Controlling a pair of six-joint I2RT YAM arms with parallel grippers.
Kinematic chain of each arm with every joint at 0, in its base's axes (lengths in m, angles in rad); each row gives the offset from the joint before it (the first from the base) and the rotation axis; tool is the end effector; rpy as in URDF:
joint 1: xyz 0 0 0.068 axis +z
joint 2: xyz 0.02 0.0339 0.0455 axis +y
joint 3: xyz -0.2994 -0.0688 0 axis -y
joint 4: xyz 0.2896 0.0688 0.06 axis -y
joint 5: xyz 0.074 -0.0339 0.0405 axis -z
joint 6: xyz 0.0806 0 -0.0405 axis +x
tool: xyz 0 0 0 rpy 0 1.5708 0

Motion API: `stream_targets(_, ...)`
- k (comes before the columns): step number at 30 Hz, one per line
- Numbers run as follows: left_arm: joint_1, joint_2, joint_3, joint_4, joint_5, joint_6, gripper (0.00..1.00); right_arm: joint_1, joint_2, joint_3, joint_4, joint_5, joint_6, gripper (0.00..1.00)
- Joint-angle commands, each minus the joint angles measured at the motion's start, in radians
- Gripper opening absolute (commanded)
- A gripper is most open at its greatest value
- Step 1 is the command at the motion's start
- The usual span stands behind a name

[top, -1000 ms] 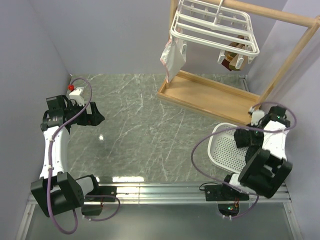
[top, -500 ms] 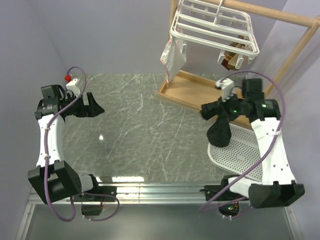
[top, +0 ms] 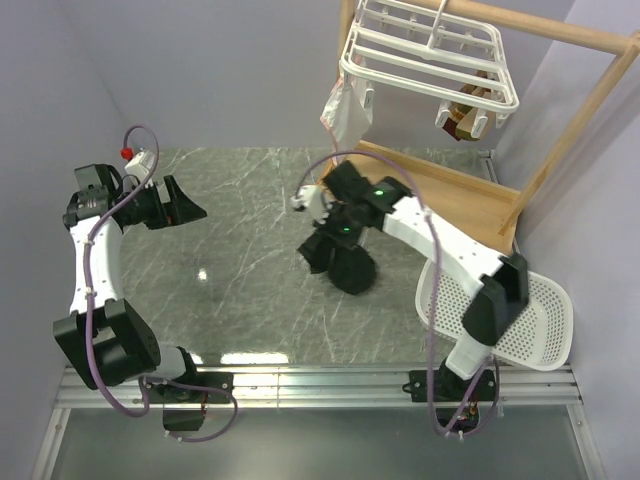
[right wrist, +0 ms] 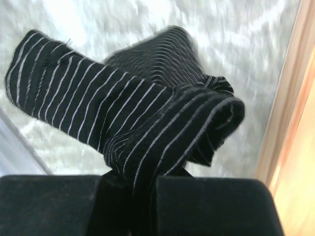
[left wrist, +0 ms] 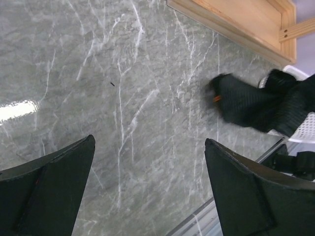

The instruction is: Clip the underwear to the hanger

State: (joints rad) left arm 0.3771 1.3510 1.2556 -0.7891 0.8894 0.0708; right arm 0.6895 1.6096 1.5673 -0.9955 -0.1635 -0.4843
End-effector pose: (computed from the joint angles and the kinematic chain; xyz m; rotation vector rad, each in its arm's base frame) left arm 0.3278 0.0625 0.3413 0.0340 2.1955 -0.8340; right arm 0.3014 0.2655 0.3281 -1.4961 2.1440 0.2861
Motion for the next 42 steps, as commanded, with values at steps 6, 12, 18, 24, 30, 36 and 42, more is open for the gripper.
stream_targets(6,0.031,0.054,0.059,0.016,0.039,-0.032,0.99,0.185,0.266,0.242,0.098,0.126,-0.016,0.00)
stream_targets(12,0.031,0.076,0.036,-0.016,-0.049,0.089,0.99,0.399,0.289,-0.036,0.236,0.137,-0.014,0.07)
stream_targets(18,0.016,0.154,0.041,-0.134,-0.056,0.292,0.97,0.521,0.224,-0.155,0.267,0.026,0.045,0.37)
stream_targets(24,-0.151,0.181,0.019,-0.138,-0.187,0.350,0.97,0.333,0.061,-0.121,0.227,-0.221,0.143,0.99)
stream_targets(30,-0.322,0.145,-0.131,-0.064,-0.247,0.357,0.94,0.079,-0.025,-0.197,0.213,-0.413,0.303,0.98)
stream_targets(36,-0.470,0.125,-0.216,0.020,-0.230,0.327,0.89,0.018,-0.007,-0.366,0.235,-0.395,0.392,0.92)
stream_targets(42,-0.616,0.154,-0.176,0.161,-0.175,0.212,0.86,0.001,0.016,-0.444,0.229,-0.349,0.417,0.85)
